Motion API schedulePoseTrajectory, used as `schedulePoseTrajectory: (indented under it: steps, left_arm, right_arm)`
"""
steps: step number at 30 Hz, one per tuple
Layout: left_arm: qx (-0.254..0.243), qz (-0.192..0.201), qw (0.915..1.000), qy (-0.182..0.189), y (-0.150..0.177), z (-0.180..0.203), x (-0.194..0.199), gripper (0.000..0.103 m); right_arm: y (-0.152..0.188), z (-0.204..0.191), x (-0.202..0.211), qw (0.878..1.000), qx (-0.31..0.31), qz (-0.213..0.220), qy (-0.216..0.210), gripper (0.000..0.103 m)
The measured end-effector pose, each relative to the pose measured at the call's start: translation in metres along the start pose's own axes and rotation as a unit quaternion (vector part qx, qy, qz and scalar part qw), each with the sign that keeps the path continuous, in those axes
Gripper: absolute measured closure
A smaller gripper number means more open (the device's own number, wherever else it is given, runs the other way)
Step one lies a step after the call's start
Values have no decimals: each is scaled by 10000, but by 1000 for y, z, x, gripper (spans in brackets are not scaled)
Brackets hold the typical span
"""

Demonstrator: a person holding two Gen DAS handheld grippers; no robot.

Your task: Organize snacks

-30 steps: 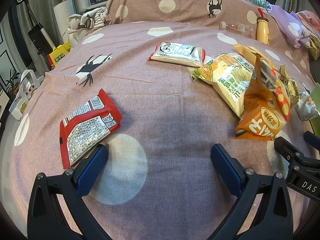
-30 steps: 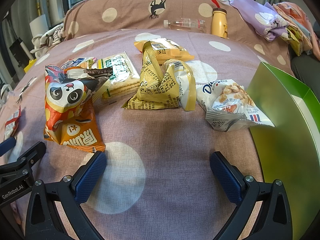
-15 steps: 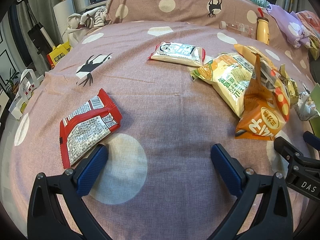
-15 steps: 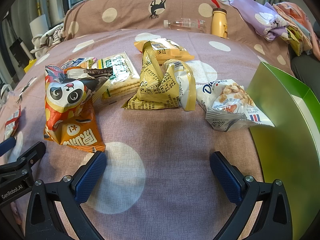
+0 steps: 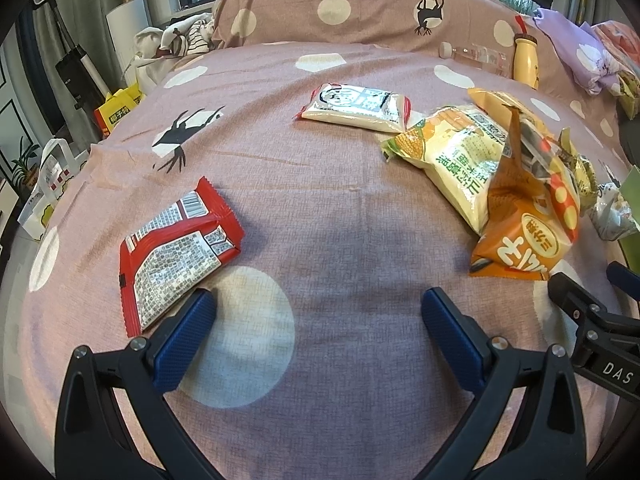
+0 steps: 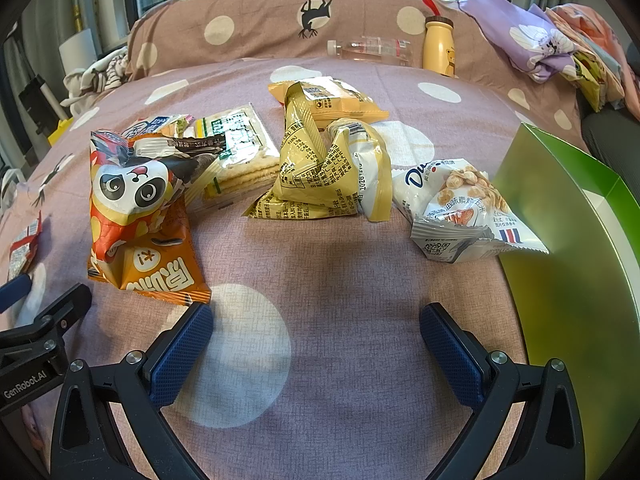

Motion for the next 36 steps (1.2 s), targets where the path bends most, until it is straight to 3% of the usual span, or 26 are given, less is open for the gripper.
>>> schedulePoseTrajectory:
  steps: [36]
  left_arm:
    - [16,12,10000,32,-2,0,0,0]
  right_arm:
    - [0,0,0,10000,1,0,0,0]
Point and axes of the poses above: each gripper's, at about its wrist camera, not at the fingertips, and x roughly against the way its jaws point, z to its right, y to its underside, the point moved 10 cm from there along -x, roughly the way its jaws point, and after that the axes turned 14 degrees about -x, right-handed, at the moved point
